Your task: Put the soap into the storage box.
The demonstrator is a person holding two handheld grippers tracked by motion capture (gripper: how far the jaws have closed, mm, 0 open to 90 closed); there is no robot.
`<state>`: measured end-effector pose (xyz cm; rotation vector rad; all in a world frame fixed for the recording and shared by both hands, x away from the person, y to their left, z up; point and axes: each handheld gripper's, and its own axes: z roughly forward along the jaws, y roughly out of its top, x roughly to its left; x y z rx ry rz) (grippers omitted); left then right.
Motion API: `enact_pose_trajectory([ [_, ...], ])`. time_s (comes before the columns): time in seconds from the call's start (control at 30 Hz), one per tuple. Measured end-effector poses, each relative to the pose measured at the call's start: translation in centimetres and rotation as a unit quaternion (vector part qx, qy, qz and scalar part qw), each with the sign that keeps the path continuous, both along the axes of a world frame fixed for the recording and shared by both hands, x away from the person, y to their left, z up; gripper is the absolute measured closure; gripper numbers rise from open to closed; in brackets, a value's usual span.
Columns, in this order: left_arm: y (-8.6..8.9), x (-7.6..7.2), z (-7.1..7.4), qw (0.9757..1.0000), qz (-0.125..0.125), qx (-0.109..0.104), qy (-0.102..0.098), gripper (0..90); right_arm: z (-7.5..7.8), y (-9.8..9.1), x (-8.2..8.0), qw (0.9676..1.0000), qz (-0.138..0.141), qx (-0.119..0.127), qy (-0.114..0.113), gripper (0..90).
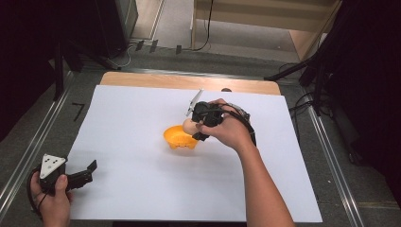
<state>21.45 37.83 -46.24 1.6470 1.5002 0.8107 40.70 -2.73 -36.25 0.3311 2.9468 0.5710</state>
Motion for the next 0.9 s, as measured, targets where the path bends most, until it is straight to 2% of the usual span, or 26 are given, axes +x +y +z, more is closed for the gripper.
enact_pose_trajectory([
  [0.17,0.0,0.0,0.0,1.0,-0.001,-0.001,0.002,0.0,-0.6,1.5,0.2,0.9998,0.017,-0.004,0.004,32.8],
  [0.3,-0.1,-0.1,0.0,1.0,0.001,0.0,-0.002,0.0,-0.4,2.4,0.0,0.9997,0.025,-0.008,0.001,32.8],
  [0.57,0.0,0.0,0.0,1.0,0.0,-0.001,0.0,0.0,-0.7,3.1,0.1,0.9991,0.038,-0.019,0.001,32.8],
  [0.7,0.0,0.0,0.0,1.0,0.0,-0.004,0.001,0.0,-1.4,3.5,0.4,0.9984,0.05,-0.024,0.008,32.7],
  [0.9,0.0,0.0,0.0,1.0,0.0,-0.003,0.001,0.0,-2.0,4.2,0.7,0.998,0.054,-0.024,0.019,32.7],
])
